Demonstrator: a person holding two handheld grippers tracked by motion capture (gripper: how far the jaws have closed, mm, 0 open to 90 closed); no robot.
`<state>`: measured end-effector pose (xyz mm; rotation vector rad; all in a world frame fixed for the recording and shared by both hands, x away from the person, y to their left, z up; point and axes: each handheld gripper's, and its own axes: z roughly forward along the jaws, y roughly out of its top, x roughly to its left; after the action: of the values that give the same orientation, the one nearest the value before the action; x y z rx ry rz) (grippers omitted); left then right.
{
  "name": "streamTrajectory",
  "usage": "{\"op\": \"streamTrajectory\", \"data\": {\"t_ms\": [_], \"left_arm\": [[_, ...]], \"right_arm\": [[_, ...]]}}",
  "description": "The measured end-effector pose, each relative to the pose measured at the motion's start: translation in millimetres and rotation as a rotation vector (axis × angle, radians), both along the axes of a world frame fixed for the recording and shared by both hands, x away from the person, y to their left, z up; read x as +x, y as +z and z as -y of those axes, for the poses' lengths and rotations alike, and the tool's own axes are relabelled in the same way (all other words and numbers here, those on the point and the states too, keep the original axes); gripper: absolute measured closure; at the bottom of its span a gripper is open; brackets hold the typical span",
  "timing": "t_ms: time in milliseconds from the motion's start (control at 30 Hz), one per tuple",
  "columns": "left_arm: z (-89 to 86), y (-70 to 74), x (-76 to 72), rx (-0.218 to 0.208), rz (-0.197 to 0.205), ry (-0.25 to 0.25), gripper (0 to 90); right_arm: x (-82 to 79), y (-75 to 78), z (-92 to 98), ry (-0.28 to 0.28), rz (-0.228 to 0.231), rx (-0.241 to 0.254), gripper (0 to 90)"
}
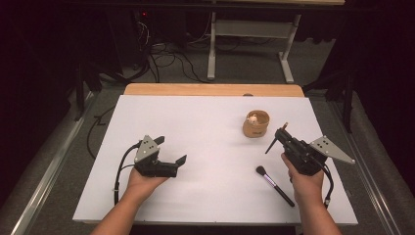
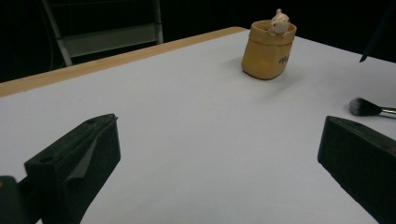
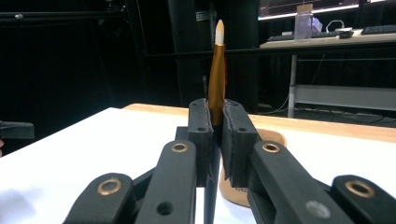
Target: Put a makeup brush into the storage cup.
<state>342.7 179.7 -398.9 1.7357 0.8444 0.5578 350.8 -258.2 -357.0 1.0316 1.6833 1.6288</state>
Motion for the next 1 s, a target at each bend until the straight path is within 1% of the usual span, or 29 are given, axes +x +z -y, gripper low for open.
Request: {"op": "streamTrajectory", "data": {"t_ms": [67, 133, 167, 233, 300, 400, 700, 867, 1000], "left_arm": [[0.2, -0.8, -1.9, -0.012, -0.004, -0.007, 0.1], [-0.6, 0.5, -3.8, -0.015, 0.006, -0.008, 0.1], [-2.3, 1.4, -5.0, -0.029, 0.011, -0.005, 0.1], [-4.6, 2.6, -6.4, -0.043, 0.013, -0.004, 0.1], [-6.8, 3.2, -7.4, -0.044, 0.014, -0.009, 0.3], [-9.0, 1.9, -7.0, -0.048, 0.001, -0.013, 0.3], [-8.4, 2.8, -8.9, -0.050, 0.017, -0.020, 0.3], [-9.4, 3.6, -9.6, -0.055, 0.023, -0.018, 0.3], [-9.9, 3.9, -9.8, -0.052, 0.024, -0.017, 0.3]], "right_arm": [[0.3, -0.4, 0.2, -0.005, 0.005, -0.002, 85.3], [0.7, -0.8, 0.8, -0.011, 0.006, -0.008, 85.3], [0.7, -0.8, 0.7, -0.017, 0.007, -0.012, 85.3], [0.5, -0.6, 0.0, -0.022, 0.011, -0.018, 85.4], [0.7, -0.4, 0.1, -0.030, 0.012, -0.021, 85.4], [1.6, -0.1, 0.6, -0.040, 0.017, -0.030, 85.3], [6.1, 4.4, 1.7, -0.065, 0.018, -0.029, 85.4], [9.3, 11.3, 3.5, -0.072, 0.020, -0.041, 85.4], [11.0, 17.2, 5.4, -0.074, 0.018, -0.040, 85.4]]}}
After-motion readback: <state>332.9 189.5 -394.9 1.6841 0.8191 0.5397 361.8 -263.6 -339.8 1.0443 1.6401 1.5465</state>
